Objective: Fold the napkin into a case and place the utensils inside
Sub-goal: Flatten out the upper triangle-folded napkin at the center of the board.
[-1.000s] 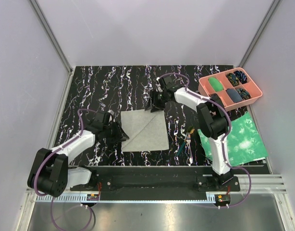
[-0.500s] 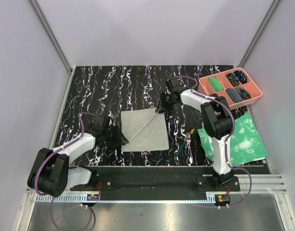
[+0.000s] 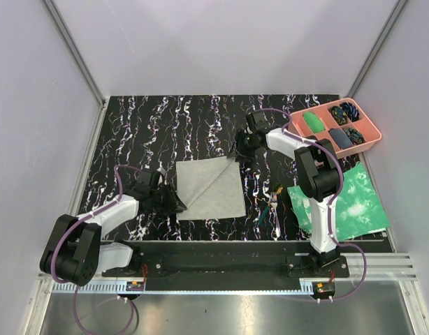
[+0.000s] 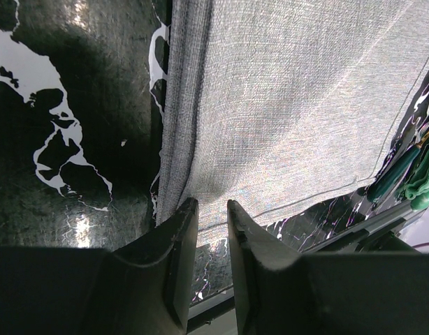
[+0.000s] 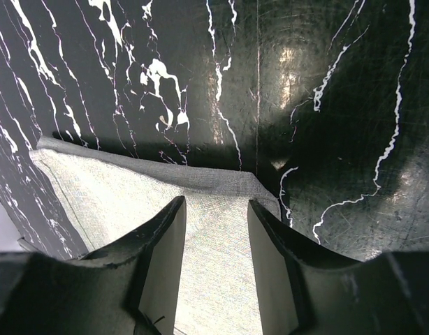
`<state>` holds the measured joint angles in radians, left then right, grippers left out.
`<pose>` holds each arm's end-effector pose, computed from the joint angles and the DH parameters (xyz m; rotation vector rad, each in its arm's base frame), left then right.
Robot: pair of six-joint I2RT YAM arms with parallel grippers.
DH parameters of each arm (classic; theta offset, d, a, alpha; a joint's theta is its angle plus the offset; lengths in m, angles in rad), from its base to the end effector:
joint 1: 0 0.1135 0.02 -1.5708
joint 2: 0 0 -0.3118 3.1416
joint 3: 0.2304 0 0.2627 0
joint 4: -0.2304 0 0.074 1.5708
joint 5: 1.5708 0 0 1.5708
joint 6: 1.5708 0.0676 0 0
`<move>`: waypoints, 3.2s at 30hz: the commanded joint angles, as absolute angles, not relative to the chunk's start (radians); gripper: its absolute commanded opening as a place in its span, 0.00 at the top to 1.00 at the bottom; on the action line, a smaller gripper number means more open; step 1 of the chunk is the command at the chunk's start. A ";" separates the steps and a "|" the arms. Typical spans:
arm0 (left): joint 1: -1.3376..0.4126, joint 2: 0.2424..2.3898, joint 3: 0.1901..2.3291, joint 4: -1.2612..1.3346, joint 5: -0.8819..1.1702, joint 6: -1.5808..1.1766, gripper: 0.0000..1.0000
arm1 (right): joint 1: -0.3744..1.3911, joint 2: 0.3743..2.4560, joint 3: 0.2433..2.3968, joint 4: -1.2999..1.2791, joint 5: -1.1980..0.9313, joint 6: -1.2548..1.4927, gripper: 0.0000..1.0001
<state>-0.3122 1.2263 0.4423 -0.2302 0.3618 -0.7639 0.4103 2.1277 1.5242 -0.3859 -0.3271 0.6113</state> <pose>0.1931 -0.0875 0.1524 -0.4718 2.6901 -0.8277 0.4546 0.2214 0.1671 0.1375 2.6849 0.7793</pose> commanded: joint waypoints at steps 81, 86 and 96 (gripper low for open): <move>-0.308 1.232 0.411 -0.184 0.368 -0.753 0.70 | 0.377 2.056 1.401 -0.376 -0.286 0.519 1.00; -0.308 1.212 0.417 -0.201 0.370 -0.747 0.70 | 0.374 2.036 1.382 -0.391 -0.227 0.491 0.76; -0.308 1.115 0.393 -0.241 0.391 -0.761 0.68 | 0.371 2.077 1.413 -0.410 -0.249 0.472 0.90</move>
<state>-0.3115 1.1721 0.4255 -0.2279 0.3748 -0.7639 0.3828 2.0632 1.3933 -0.3901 -0.2863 0.5022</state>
